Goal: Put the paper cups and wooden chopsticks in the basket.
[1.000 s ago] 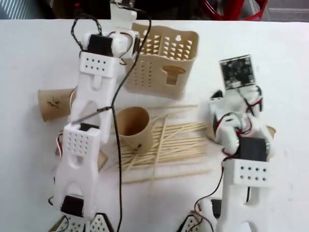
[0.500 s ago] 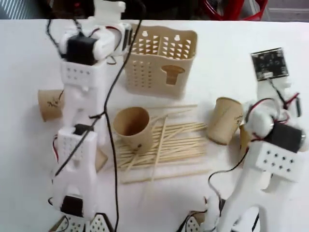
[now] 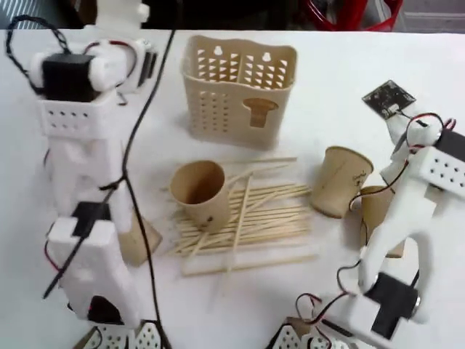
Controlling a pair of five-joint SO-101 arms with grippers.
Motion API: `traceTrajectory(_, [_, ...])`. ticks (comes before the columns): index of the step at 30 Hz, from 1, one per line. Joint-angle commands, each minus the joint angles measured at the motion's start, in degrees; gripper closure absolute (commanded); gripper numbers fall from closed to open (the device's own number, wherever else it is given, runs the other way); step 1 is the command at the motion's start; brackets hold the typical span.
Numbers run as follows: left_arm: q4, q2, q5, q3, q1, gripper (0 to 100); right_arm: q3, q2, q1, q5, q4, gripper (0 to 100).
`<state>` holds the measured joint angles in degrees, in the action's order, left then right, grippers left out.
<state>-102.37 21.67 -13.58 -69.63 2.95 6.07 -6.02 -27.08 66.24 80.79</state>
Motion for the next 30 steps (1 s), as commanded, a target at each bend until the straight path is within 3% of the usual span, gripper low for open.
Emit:
traceTrajectory(1, [0.09, -7.87, -3.34, 8.62, 2.86, 87, -2.81, 2.24, -0.4, 7.12, 0.4, 68.1])
traceTrajectory(6, [0.7, -11.74, -5.71, 17.23, 5.49, 87, -2.64, 4.35, -0.22, 15.3, 0.84, 68.1])
traceTrajectory(14, [2.55, -11.82, -5.63, 18.64, 8.48, 87, -2.46, 5.41, -1.36, 29.1, 9.1, 68.3])
traceTrajectory(22, [2.37, -11.91, -5.63, 18.73, 8.48, 87, 0.26, 5.41, -1.63, 34.64, 8.92, 78.9])
traceTrajectory(30, [1.05, -11.82, -5.63, 18.73, 8.48, 87, 1.05, 9.01, -2.24, 36.75, 8.75, 79.6])
